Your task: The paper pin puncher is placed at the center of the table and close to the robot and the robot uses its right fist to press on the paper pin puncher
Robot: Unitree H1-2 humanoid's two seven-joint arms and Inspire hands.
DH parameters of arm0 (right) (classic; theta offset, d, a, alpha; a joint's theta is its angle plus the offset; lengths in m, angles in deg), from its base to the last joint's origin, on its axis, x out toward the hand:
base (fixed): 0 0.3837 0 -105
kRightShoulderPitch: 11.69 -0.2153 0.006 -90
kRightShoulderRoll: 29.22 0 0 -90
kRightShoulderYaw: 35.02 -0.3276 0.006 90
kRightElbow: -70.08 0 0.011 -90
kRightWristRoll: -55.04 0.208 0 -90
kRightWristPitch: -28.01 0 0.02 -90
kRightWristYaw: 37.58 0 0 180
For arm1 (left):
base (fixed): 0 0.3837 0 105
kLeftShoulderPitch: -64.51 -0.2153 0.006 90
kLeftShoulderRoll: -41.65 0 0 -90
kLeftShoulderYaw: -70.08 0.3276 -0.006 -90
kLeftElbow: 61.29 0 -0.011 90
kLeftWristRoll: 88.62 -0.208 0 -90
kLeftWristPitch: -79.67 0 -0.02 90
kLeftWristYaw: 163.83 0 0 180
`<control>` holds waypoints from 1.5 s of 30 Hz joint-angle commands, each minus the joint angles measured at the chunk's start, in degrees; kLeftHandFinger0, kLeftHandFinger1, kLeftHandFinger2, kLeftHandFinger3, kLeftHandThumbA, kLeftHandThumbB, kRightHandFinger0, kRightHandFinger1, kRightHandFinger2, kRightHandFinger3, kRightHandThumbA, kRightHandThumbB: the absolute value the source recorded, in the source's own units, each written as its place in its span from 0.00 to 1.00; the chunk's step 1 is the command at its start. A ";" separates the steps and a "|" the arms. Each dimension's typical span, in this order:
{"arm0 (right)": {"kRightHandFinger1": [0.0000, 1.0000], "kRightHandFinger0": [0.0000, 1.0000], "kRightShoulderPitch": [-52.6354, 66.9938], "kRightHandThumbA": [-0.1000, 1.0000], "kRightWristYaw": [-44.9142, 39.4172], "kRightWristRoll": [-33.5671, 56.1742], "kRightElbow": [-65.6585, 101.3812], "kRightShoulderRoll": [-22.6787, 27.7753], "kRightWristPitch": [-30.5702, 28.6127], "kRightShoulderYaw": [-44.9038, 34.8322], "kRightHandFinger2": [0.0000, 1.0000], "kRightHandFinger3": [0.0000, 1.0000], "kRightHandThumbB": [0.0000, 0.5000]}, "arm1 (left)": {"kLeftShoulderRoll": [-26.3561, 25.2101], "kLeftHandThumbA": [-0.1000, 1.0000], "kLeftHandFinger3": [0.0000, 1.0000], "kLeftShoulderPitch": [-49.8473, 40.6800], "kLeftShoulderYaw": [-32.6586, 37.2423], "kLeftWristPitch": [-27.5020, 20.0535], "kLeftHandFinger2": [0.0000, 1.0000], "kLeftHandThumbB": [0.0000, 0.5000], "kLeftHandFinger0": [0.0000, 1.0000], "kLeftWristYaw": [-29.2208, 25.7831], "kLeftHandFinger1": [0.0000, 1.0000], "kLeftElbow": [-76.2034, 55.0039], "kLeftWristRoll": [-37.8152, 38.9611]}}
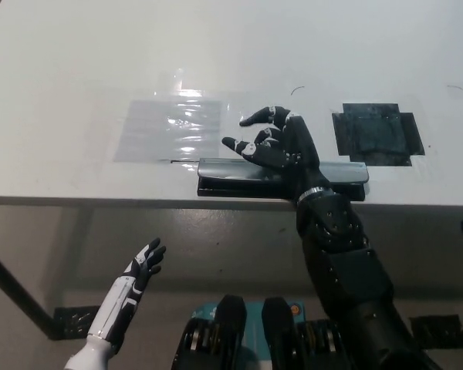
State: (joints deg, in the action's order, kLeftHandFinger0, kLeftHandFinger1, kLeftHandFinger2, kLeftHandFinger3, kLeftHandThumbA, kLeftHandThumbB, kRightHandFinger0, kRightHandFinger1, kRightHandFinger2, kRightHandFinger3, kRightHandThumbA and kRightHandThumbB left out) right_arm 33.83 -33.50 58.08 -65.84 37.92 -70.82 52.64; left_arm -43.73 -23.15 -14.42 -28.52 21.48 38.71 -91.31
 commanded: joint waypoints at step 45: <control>0.09 0.01 4.28 1.00 -1.80 2.21 -3.06 0.48 -13.81 -0.53 0.28 0.17 0.29 | -0.70 1.00 1.00 -1.49 -0.10 -1.96 1.00 0.66 1.00 0.79 1.00 -0.72 -0.94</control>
State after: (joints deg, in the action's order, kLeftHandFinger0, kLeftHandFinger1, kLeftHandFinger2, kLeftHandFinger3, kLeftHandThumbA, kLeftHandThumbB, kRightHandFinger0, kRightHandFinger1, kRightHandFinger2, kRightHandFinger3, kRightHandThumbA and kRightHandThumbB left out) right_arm 32.12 -33.13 57.94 -80.65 38.39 -91.95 52.61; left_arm -43.74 -25.25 -14.29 -28.57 21.48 38.63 -92.14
